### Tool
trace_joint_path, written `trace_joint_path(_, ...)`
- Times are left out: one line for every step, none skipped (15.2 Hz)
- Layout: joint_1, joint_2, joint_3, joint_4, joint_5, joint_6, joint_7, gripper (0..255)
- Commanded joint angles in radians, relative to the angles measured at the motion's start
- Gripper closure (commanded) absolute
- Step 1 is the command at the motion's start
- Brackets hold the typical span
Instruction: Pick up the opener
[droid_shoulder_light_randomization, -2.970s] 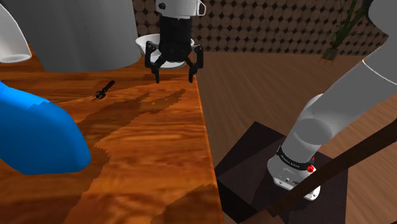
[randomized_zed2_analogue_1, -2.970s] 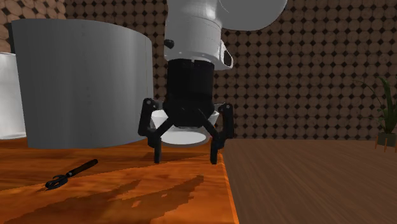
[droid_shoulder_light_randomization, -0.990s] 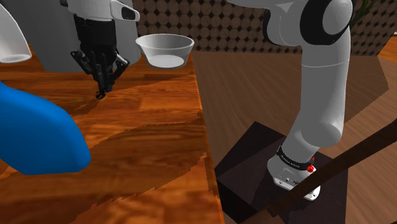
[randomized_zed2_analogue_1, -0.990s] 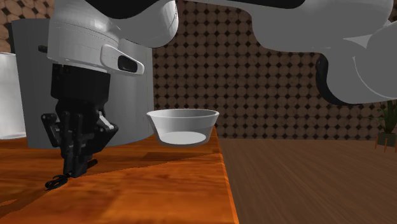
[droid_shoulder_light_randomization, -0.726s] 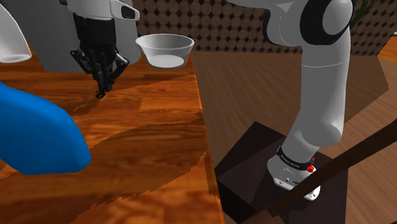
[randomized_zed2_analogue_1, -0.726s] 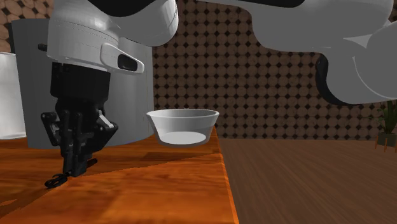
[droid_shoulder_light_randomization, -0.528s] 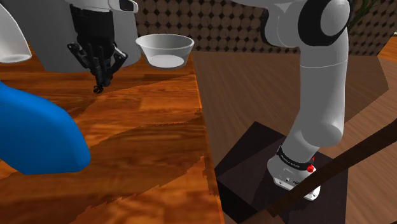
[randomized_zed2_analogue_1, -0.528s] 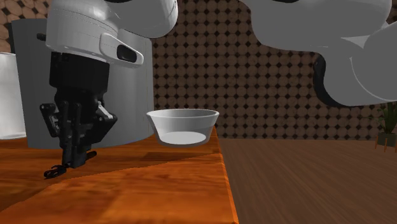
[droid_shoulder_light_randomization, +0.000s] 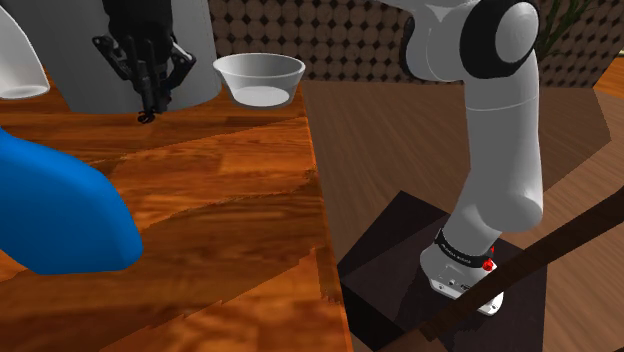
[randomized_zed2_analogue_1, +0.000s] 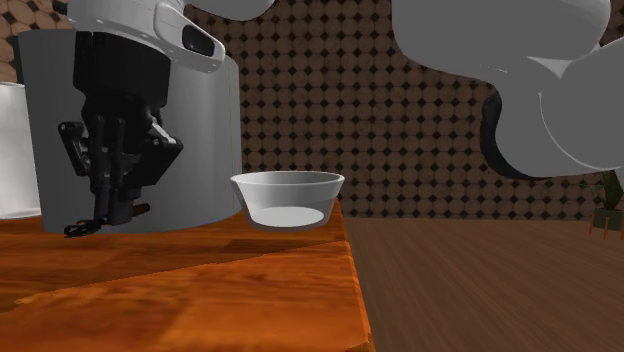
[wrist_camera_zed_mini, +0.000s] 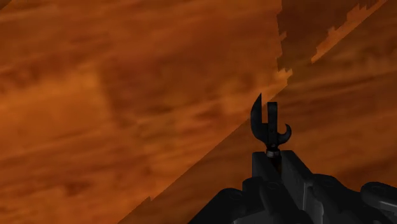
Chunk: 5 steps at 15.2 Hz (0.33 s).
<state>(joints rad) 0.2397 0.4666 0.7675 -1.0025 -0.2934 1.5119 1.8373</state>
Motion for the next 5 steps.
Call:
trace_joint_path(0.033, 0.029, -0.007, 0.077, -0.02, -0.047, -0.001, 255)
trace_joint_path(0.052, 0.044, -0.011, 0.118, -0.031, -0.072, -0.001, 255)
trace_joint_path(0.073, 0.062, -0.016, 0.163, -0.043, -0.1, -0.002, 255)
trace_joint_path(0.077, 0.064, -0.017, 0.171, -0.045, -0.104, -0.003, 255)
trace_joint_path(0.076, 0.064, -0.017, 0.17, -0.044, -0.104, -0.003, 255)
